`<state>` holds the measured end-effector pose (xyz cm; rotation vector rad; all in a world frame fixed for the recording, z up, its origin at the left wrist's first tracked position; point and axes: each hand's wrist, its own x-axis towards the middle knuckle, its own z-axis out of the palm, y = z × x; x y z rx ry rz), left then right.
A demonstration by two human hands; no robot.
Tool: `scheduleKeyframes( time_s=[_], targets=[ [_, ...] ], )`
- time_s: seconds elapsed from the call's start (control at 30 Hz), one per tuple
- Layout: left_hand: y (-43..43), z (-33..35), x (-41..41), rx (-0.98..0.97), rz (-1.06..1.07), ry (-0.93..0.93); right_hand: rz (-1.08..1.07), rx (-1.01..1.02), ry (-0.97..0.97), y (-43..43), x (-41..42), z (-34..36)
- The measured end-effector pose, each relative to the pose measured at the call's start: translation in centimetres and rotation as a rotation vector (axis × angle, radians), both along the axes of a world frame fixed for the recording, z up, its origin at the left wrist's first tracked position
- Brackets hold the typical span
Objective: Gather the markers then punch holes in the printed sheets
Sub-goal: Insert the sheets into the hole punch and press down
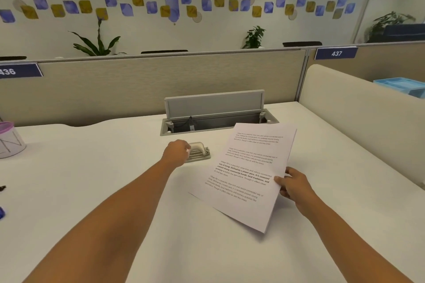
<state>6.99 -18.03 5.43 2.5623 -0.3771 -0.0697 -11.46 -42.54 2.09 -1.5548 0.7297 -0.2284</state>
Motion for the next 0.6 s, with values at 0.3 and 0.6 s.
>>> scheduleKeyframes(
  time_s=[0.3, 0.6],
  targets=[
    [-2.6, -1.0, 3.7, 0.337, -0.160, -0.001, 0.003, -0.005, 0.029, -0.3, 1.2, -0.1],
    [-2.9, -1.3, 4.8, 0.469, -0.128, -0.010, 0.010, -0.028, 0.060, -1.2, 1.8, -0.4]
  ],
)
